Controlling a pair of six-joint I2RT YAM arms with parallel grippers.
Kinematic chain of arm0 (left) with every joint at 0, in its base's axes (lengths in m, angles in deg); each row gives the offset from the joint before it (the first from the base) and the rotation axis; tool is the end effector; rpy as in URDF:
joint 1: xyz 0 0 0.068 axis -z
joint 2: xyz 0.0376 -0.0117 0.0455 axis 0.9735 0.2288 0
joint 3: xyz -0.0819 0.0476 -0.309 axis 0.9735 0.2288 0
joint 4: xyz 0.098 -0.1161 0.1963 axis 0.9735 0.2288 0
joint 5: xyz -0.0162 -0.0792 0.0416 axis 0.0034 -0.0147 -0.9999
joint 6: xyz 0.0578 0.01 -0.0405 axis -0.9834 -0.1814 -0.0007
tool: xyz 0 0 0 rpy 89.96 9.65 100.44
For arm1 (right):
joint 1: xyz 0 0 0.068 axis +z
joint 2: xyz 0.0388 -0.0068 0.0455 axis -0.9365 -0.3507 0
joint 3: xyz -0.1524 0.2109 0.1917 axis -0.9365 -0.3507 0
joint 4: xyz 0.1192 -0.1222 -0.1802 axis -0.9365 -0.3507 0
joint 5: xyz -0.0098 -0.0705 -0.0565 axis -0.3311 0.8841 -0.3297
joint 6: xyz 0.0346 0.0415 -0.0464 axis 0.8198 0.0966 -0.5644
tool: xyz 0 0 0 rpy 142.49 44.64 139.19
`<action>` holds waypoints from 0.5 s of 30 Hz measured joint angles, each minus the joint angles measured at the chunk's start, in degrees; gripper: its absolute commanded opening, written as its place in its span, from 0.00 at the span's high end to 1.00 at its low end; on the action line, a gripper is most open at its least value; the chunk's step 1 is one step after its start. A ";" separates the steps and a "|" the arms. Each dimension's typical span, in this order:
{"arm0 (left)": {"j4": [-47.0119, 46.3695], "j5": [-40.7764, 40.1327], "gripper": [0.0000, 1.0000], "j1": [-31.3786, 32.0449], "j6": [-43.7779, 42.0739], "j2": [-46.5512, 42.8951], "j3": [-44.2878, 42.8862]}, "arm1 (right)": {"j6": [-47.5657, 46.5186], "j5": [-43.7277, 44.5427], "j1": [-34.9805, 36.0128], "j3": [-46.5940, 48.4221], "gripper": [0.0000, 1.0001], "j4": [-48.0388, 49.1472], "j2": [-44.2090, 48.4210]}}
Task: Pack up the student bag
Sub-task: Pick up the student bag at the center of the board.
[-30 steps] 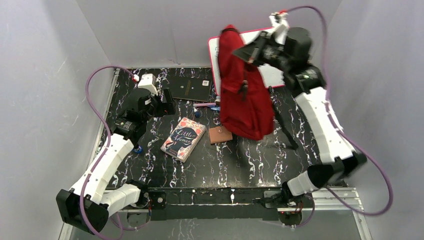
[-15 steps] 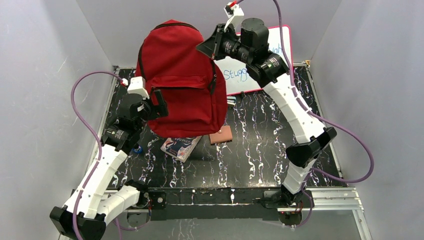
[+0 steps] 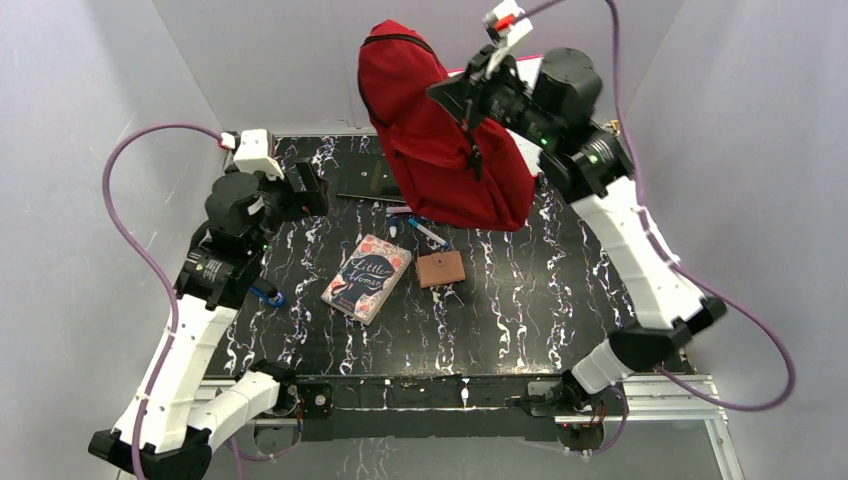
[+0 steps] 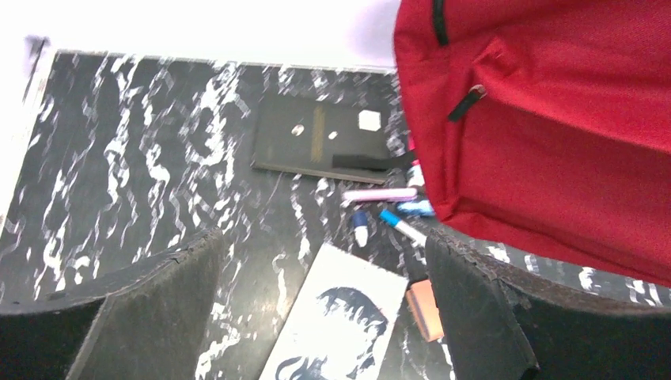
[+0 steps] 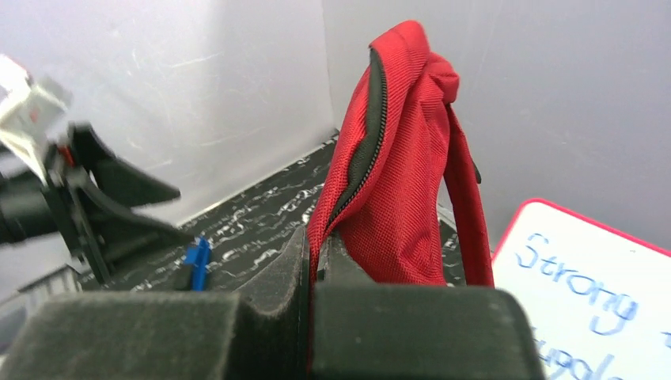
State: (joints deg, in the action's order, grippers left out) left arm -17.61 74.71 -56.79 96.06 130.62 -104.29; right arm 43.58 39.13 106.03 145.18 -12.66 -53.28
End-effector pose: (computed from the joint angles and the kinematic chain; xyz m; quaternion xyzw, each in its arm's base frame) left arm 0.1606 -0.0449 0.4619 -0.0380 0.7518 -0.1171 0.6478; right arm 0.2548 0.2069 0.6106 -0.2462 0.6065 0.3639 0.6627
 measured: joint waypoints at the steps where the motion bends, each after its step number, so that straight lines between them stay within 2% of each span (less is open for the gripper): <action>1: 0.00 1.66 0.08 0.00 -0.81 -0.07 -1.36 | -2.01 -0.15 -0.13 -2.89 1.00 0.66 2.75; 3: -0.24 6.99 0.09 0.00 -3.02 -0.11 -4.20 | -6.43 -0.70 -0.20 -9.11 1.00 2.23 8.48; 7: -1.14 19.78 0.10 0.02 -7.67 0.39 -8.61 | -14.05 -2.95 -0.17 -15.74 1.00 2.82 16.72; 15: -3.06 41.66 0.10 0.02 -17.57 6.14 -14.75 | -24.81 -12.94 -0.15 -19.41 1.00 0.04 23.63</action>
State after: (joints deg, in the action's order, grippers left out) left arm -20.67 116.37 -56.76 78.49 136.76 -119.04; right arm 18.77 26.19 105.87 125.77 -12.62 -29.65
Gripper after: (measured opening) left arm 0.896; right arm 0.044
